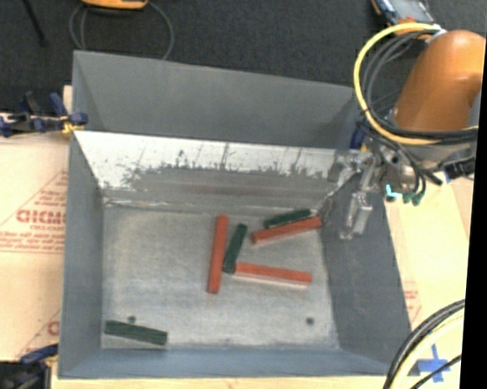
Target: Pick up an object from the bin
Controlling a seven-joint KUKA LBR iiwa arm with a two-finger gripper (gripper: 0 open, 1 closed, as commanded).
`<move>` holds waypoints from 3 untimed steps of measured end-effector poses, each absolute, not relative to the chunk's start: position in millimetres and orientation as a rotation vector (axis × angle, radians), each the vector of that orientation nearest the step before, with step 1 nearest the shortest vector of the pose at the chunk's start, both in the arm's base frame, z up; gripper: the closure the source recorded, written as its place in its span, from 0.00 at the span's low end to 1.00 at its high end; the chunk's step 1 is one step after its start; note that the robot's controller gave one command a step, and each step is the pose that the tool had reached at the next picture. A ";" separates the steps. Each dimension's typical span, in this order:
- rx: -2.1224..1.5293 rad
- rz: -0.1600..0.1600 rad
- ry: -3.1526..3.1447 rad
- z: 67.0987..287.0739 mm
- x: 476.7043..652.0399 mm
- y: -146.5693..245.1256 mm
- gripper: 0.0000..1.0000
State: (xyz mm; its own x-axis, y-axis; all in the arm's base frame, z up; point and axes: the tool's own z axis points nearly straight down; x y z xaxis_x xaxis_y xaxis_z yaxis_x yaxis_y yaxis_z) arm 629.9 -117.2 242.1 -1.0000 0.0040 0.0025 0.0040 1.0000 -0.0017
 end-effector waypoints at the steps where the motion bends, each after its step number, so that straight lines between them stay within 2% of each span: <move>1: 0.243 0.004 -3.133 67.7 583.2 -95.5 0.00; 2: 0.247 0.007 -3.139 71.7 585.4 -96.0 1.00; 3: 0.177 0.002 -3.150 239.5 568.6 -72.1 1.00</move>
Offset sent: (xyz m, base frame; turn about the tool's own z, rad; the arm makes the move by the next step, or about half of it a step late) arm -0.0463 0.0231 -0.1721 -0.1611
